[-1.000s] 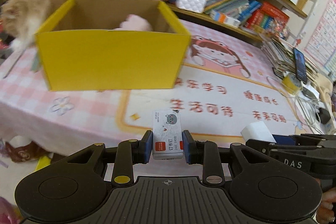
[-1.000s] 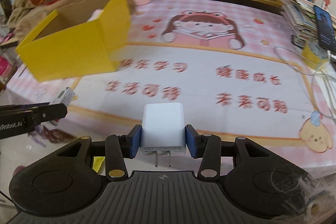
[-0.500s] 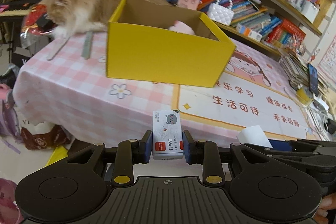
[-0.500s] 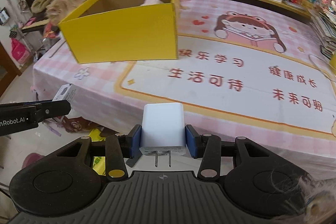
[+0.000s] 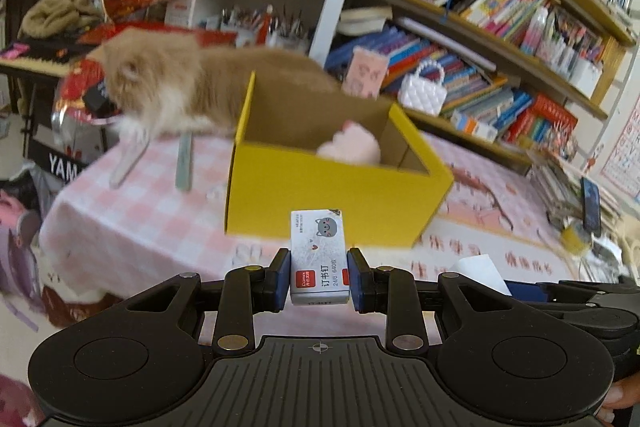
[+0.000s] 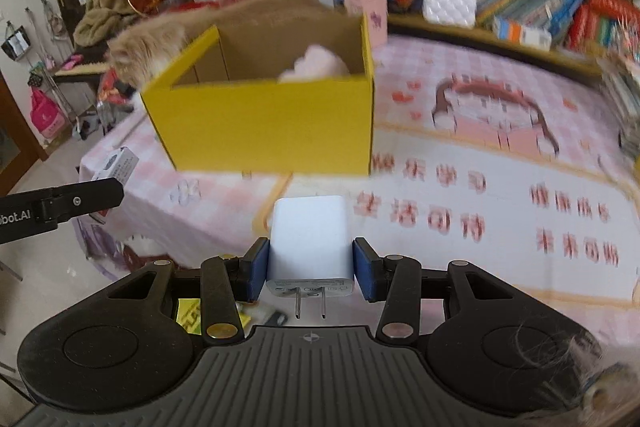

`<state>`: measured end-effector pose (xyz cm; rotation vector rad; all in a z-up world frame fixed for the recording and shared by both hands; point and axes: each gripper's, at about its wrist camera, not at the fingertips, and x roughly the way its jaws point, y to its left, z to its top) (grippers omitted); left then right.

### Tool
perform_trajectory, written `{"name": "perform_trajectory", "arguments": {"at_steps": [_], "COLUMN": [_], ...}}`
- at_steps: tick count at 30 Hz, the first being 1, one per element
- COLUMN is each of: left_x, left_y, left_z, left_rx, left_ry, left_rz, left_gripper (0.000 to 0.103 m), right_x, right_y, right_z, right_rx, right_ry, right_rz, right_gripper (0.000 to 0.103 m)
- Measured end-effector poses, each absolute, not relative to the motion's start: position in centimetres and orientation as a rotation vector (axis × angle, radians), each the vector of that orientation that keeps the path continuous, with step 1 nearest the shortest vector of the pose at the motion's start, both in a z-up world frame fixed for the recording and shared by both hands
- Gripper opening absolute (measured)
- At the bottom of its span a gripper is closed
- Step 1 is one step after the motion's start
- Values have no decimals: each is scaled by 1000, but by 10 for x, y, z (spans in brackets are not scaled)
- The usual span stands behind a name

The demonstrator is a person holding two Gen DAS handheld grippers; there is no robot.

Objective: Organize objects
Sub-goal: 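Carry the card box and white charger over the yellow box with both tools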

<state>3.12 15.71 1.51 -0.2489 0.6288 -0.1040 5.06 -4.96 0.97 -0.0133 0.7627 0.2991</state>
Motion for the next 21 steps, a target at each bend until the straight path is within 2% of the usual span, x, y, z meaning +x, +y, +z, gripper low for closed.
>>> {"name": "perform_trajectory", "arguments": {"at_steps": [10, 21], "left_x": [88, 166], "left_y": [155, 142], "left_z": [49, 34], "left_rx": [-257, -221], "left_ry": [467, 526], "left_rz": [-48, 15], "left_gripper": [28, 28], "right_x": [122, 206], "right_y": [-33, -14], "right_z": [48, 37], "right_rx": [-52, -148], "right_ry": [579, 549], "right_rz": [345, 386], "right_gripper": [41, 41]}}
